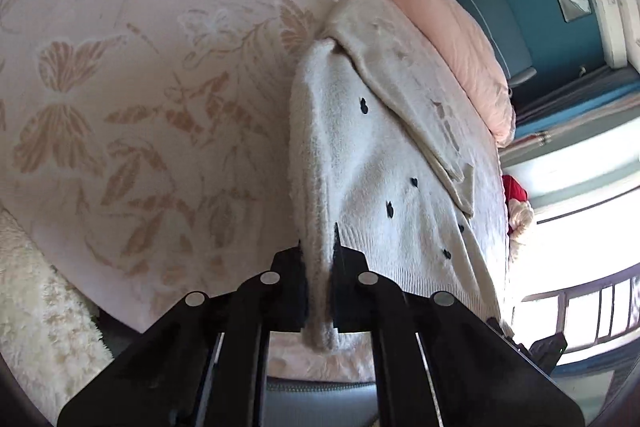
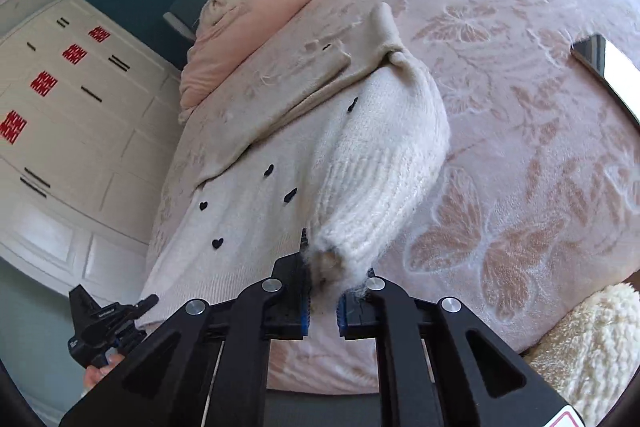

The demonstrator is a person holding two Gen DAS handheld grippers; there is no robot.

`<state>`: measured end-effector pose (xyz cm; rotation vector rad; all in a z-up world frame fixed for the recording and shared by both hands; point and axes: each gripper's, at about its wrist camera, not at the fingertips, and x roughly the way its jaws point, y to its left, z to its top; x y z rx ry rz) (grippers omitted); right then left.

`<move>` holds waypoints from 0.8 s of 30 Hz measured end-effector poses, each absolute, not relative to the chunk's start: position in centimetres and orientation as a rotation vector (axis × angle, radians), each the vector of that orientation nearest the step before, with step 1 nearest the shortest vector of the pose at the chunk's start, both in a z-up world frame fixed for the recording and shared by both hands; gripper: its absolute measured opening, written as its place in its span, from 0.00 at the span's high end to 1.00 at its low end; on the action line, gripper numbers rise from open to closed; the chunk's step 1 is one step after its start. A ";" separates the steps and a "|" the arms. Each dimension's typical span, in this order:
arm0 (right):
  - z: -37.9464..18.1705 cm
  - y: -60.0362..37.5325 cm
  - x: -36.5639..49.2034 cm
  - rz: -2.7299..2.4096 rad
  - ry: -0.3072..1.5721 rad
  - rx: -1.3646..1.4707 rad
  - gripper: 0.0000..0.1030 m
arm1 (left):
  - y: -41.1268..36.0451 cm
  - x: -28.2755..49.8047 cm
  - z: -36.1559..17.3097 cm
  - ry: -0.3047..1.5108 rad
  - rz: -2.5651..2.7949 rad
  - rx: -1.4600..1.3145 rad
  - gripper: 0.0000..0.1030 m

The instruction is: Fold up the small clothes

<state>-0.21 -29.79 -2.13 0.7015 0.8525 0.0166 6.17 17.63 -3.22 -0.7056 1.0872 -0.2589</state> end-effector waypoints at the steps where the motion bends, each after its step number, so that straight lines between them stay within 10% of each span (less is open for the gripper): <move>1: -1.1 -29.7 -0.5 0.027 0.866 0.649 0.91 | 17.7 5.4 -2.2 1.085 -0.269 -0.679 0.94; 16: -1.5 -24.4 -21.2 0.279 1.400 0.349 0.91 | 22.3 -16.2 0.8 1.362 -0.292 -0.591 0.94; 24: 6.2 -32.1 -9.9 0.200 0.951 0.495 0.92 | 19.7 -1.6 7.9 1.042 -0.326 -0.471 0.94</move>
